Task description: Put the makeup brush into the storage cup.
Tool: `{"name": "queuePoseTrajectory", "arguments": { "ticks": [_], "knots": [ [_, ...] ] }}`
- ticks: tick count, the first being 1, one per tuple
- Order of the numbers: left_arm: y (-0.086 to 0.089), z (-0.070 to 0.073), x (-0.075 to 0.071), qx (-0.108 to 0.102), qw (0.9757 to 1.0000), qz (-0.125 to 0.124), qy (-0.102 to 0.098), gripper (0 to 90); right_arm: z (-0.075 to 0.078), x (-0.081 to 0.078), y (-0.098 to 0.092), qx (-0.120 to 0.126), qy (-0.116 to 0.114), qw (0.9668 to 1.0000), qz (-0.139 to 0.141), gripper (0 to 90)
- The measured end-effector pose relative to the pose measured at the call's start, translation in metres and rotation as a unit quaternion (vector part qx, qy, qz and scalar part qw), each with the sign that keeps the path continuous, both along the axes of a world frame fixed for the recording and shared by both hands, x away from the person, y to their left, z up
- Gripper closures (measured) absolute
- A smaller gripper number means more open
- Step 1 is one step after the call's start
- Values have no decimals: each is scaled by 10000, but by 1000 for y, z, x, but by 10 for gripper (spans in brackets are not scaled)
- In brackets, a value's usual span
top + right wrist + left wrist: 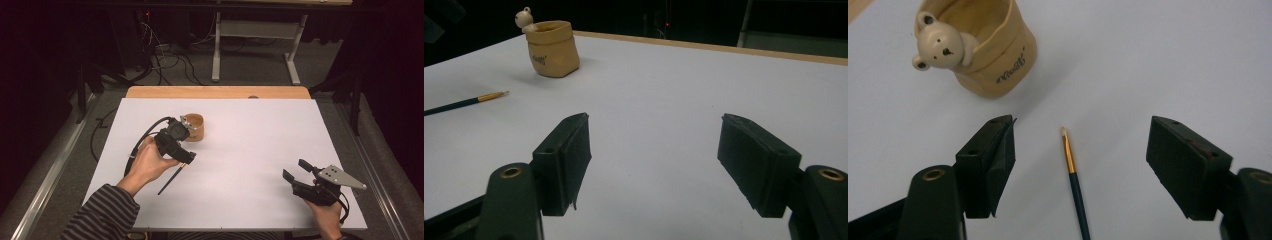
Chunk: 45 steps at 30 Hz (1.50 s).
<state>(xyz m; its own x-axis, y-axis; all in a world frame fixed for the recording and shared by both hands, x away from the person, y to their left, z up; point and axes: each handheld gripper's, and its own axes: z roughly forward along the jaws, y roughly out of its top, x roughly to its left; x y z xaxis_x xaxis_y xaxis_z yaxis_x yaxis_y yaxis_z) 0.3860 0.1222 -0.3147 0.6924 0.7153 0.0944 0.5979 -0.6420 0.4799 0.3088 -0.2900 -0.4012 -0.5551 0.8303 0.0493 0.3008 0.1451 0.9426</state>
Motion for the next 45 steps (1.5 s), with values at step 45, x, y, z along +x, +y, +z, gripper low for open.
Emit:
{"name": "queuePoseTrajectory", "arguments": {
  "ticks": [45],
  "knots": [
    [0,-69,22,642,9896,308,1252,401,1,0,1,-56,173,9998,65,335]
  ]
}}
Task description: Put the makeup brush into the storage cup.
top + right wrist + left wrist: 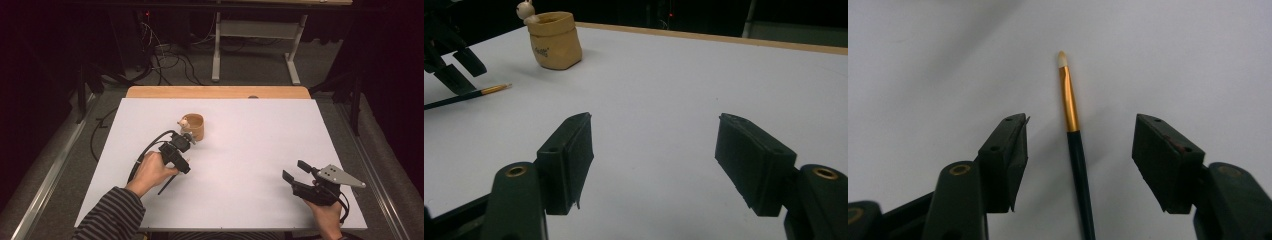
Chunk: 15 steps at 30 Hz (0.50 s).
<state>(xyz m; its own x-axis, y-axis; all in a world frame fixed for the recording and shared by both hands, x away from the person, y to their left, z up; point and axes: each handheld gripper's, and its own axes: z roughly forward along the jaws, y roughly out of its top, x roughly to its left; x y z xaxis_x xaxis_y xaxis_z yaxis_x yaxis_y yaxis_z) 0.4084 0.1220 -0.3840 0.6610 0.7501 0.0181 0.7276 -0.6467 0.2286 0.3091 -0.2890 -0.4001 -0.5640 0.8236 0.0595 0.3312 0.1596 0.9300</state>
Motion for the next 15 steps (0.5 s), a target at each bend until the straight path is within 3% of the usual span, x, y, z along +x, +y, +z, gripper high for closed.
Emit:
{"name": "queuePoseTrajectory", "arguments": {
  "ticks": [5,15],
  "knots": [
    [-1,-4,1,121,9999,62,66,439,0,0,0,-30,-4,10000,35,342],
    [2,-8,5,132,9995,215,167,569,0,0,0,-22,-1,10000,34,343]
  ]
}}
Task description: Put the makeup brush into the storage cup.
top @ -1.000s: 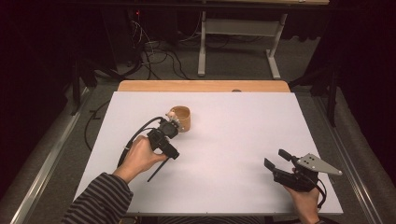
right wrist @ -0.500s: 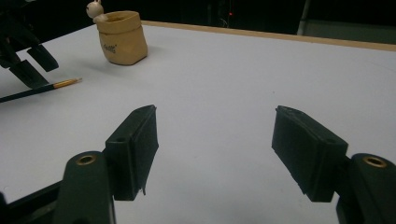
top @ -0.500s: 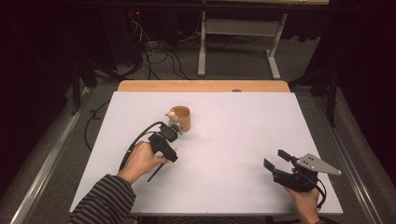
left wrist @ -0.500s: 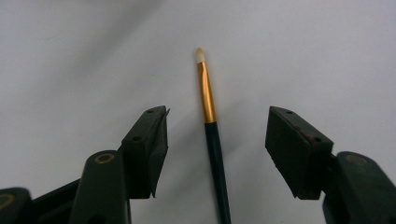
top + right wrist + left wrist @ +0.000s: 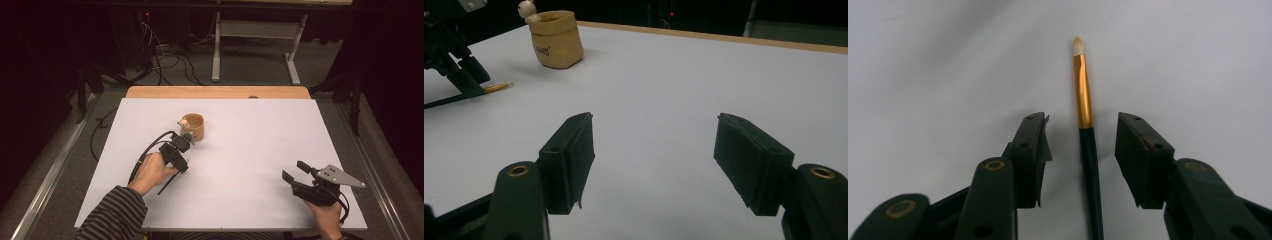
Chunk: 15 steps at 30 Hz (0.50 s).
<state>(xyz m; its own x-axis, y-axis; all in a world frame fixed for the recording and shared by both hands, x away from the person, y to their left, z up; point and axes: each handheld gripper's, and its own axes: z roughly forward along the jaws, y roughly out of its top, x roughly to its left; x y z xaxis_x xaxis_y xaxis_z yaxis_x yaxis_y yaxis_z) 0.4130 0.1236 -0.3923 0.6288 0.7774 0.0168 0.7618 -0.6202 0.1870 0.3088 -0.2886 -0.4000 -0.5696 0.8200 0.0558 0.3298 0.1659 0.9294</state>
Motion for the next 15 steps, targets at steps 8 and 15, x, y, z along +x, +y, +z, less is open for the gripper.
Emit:
{"name": "queuePoseTrajectory", "arguments": {
  "ticks": [8,15],
  "knots": [
    [-3,-5,0,98,9998,-127,130,647,-1,0,1,-32,8,10000,26,343],
    [-4,-5,1,71,9996,-158,218,712,-1,0,1,-47,5,10000,55,343]
  ]
}}
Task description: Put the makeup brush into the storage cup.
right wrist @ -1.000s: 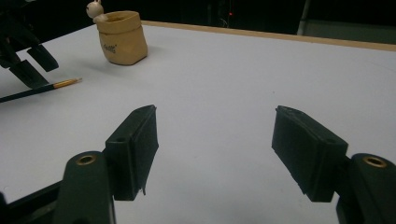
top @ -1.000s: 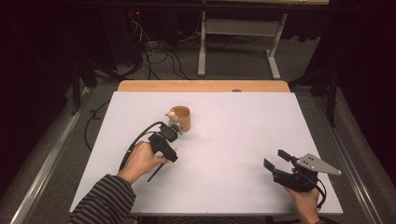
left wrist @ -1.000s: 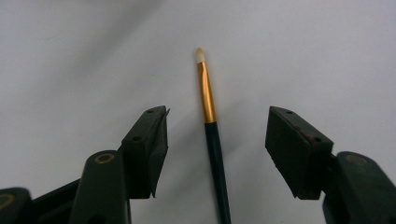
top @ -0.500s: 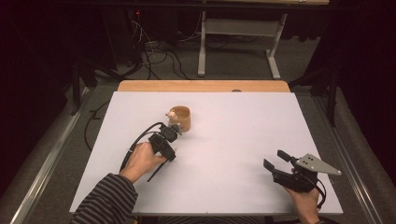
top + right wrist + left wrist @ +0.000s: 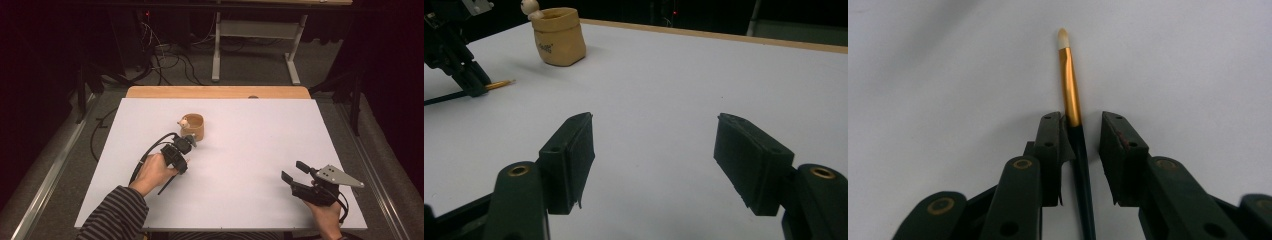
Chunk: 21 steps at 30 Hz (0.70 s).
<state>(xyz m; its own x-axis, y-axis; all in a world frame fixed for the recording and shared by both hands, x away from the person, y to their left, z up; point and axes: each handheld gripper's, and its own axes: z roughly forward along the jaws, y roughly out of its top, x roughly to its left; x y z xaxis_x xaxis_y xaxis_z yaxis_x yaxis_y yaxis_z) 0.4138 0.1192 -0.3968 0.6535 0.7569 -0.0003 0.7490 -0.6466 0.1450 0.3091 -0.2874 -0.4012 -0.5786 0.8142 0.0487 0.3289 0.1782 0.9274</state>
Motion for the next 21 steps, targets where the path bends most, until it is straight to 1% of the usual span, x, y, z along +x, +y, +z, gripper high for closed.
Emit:
{"name": "queuePoseTrajectory", "arguments": {
  "ticks": [5,11,13,15,17,21],
  "knots": [
    [1,0,1,-39,10000,-26,36,755,-1,1,0,-11,34,10000,-24,344],
    [-1,0,2,4,10000,-14,61,809,-1,0,1,-40,13,10000,13,344],
    [-1,0,1,-23,10000,-18,78,825,0,-1,1,-25,15,10000,-5,345],
    [-1,0,2,-24,10000,-21,90,826,-1,0,1,-51,7,10000,11,345],
    [0,0,3,-22,9999,-41,124,828,-1,1,1,-36,57,10000,6,345],
    [-1,0,3,8,9999,-96,121,830,-2,1,2,-36,32,10000,35,344]
  ]
}}
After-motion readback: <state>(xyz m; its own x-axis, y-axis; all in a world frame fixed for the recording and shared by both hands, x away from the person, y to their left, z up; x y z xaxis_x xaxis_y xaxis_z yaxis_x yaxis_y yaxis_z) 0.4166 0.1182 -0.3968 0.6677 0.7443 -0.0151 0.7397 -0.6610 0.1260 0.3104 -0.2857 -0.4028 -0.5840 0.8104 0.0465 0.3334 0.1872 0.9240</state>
